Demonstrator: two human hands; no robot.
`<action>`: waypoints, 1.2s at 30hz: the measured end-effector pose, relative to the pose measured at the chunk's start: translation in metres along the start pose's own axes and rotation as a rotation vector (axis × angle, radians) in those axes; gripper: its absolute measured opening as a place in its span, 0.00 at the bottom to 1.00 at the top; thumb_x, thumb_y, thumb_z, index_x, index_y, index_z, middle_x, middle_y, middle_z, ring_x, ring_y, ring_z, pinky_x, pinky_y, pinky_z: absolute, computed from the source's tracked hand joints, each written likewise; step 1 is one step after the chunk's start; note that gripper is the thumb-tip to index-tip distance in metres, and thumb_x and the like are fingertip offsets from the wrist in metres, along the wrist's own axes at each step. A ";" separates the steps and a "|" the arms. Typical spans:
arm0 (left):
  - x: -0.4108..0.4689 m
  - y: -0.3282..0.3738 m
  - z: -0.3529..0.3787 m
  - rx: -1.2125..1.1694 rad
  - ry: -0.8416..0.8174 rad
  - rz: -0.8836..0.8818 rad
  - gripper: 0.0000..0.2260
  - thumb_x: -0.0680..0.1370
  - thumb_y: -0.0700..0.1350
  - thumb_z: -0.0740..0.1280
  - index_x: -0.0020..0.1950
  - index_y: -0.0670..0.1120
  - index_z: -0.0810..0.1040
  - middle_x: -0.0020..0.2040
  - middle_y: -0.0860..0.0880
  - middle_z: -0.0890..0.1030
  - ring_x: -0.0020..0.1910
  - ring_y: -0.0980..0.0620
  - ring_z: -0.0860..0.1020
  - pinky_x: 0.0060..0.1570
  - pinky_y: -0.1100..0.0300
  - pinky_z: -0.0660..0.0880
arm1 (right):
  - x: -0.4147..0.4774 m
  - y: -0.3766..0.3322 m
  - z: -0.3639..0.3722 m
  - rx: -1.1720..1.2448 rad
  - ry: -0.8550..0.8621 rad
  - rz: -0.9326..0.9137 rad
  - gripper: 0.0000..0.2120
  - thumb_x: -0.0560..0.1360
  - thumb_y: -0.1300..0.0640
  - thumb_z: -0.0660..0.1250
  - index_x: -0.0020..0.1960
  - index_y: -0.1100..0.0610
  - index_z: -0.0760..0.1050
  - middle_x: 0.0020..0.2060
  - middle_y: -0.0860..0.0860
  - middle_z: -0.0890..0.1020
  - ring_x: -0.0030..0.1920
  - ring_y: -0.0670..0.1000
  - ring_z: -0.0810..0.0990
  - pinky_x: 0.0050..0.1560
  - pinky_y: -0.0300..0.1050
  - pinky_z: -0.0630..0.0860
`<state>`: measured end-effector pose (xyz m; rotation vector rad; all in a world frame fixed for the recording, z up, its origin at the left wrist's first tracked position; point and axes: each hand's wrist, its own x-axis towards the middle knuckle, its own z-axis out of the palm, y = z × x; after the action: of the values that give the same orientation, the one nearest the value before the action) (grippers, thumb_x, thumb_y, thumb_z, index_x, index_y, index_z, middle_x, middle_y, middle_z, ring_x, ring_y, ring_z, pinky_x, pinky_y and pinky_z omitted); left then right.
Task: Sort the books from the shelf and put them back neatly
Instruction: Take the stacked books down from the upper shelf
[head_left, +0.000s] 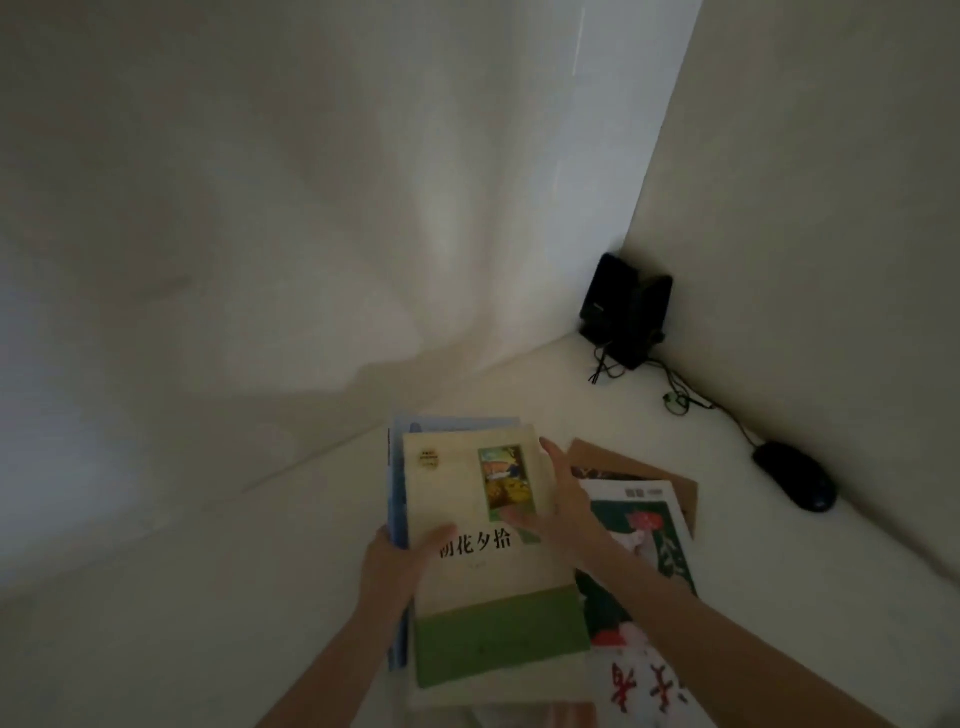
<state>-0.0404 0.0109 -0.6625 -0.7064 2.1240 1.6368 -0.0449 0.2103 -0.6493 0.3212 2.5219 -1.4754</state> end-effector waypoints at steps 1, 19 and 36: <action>0.011 -0.007 0.001 0.116 0.029 0.044 0.36 0.67 0.52 0.78 0.70 0.43 0.67 0.66 0.40 0.74 0.62 0.41 0.75 0.60 0.46 0.74 | 0.003 0.006 0.005 -0.152 0.017 0.019 0.51 0.68 0.49 0.76 0.76 0.45 0.42 0.70 0.54 0.63 0.70 0.57 0.63 0.70 0.58 0.61; -0.060 0.106 -0.096 0.043 -0.069 0.504 0.14 0.76 0.36 0.68 0.58 0.50 0.76 0.60 0.49 0.80 0.62 0.49 0.76 0.63 0.58 0.72 | -0.053 -0.152 -0.029 -0.088 -0.062 -0.493 0.42 0.71 0.49 0.74 0.65 0.24 0.45 0.63 0.33 0.58 0.68 0.44 0.59 0.72 0.56 0.59; -0.414 0.337 -0.348 0.415 1.120 1.699 0.17 0.73 0.41 0.72 0.58 0.54 0.76 0.56 0.58 0.77 0.59 0.57 0.73 0.60 0.72 0.64 | -0.214 -0.589 -0.081 -0.010 0.573 -1.586 0.49 0.62 0.47 0.78 0.74 0.54 0.56 0.71 0.54 0.62 0.70 0.52 0.58 0.70 0.48 0.57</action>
<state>0.1006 -0.1891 -0.0742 0.9491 4.2643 1.0181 -0.0136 -0.0177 -0.0610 -1.9381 3.2482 -1.7974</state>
